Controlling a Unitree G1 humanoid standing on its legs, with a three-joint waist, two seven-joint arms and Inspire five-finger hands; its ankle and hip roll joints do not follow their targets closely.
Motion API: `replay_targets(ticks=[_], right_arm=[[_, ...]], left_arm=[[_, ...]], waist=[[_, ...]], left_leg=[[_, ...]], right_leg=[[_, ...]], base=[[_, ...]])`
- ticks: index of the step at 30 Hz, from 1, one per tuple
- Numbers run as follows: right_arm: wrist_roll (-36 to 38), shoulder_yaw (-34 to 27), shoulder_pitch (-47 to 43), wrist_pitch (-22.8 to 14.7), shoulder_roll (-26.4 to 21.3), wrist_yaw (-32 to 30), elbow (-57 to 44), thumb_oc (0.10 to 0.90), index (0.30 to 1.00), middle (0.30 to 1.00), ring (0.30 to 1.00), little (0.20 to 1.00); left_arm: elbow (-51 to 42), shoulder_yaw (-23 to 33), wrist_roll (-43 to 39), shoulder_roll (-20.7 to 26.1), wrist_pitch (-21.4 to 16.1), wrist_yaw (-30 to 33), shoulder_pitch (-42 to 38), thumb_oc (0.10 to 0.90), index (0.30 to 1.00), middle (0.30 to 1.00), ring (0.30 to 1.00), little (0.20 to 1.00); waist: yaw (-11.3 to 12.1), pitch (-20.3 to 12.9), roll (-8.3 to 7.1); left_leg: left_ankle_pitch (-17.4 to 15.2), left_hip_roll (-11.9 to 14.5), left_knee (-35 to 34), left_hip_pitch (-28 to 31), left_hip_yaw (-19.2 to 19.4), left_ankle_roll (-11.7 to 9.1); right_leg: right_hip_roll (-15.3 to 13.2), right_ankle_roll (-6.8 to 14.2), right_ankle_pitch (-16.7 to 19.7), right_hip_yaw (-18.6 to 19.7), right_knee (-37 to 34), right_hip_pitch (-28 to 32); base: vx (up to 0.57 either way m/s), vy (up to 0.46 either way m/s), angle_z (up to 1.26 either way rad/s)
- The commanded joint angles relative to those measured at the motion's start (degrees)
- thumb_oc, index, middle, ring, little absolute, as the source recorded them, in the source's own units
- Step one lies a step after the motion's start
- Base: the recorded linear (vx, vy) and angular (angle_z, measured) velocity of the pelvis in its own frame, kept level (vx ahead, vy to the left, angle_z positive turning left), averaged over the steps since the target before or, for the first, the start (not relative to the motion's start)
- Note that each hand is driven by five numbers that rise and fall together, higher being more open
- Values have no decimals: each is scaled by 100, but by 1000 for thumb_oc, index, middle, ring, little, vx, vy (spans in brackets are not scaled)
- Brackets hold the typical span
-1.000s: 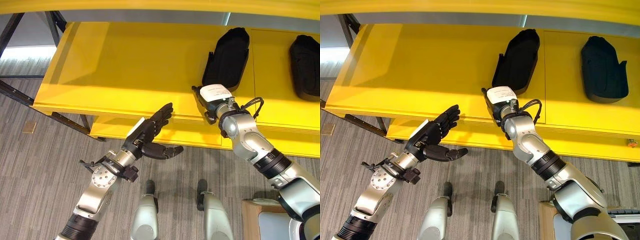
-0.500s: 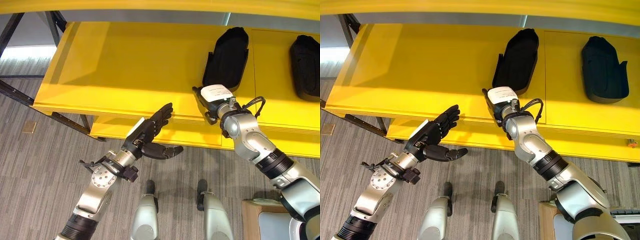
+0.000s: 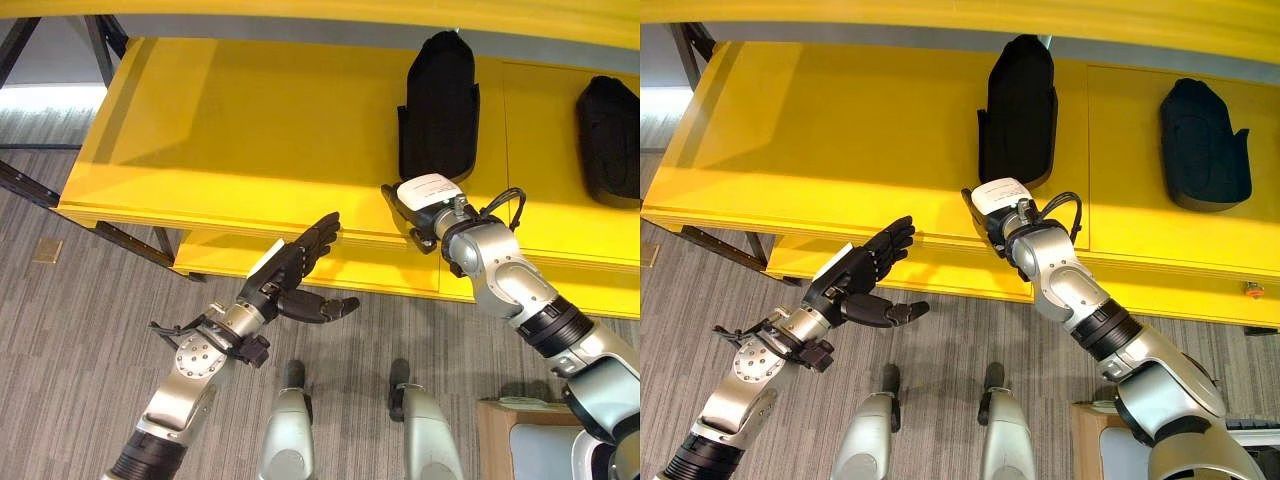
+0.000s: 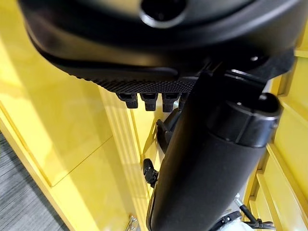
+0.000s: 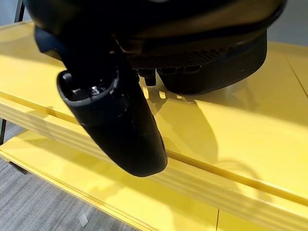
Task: Move parts from the plastic box to the shelf.
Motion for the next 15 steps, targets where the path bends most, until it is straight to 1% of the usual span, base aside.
replay_targets(ticks=[1,7,15], right_arm=[[296,378,300,-110,76,550,-155,900,1000,1000,1000,1000],[453,386,294,-92,27,595,-213,900,1000,1000,1000,1000],[500,419,274,-58,38,588,-233,900,1000,1000,1000,1000]], left_arm=[[-803,283,-7,173,-589,-113,-141,900,1000,1000,1000,1000],[-789,304,-5,204,-615,-126,-94,900,1000,1000,1000,1000],[-820,305,-29,233,-634,-116,-90,900,1000,1000,1000,1000]], waist=[[123,89,-42],[135,73,-61],[149,62,-48]], left_leg=[[89,-301,149,-58,-51,464],[83,-297,156,-50,-54,455],[79,-308,160,-52,-54,458]], right_leg=[[451,-216,-551,-33,380,454],[452,-220,-551,-48,355,493],[445,-214,-557,-50,359,497]], base=[[0,0,0],[0,0,0],[0,0,0]])
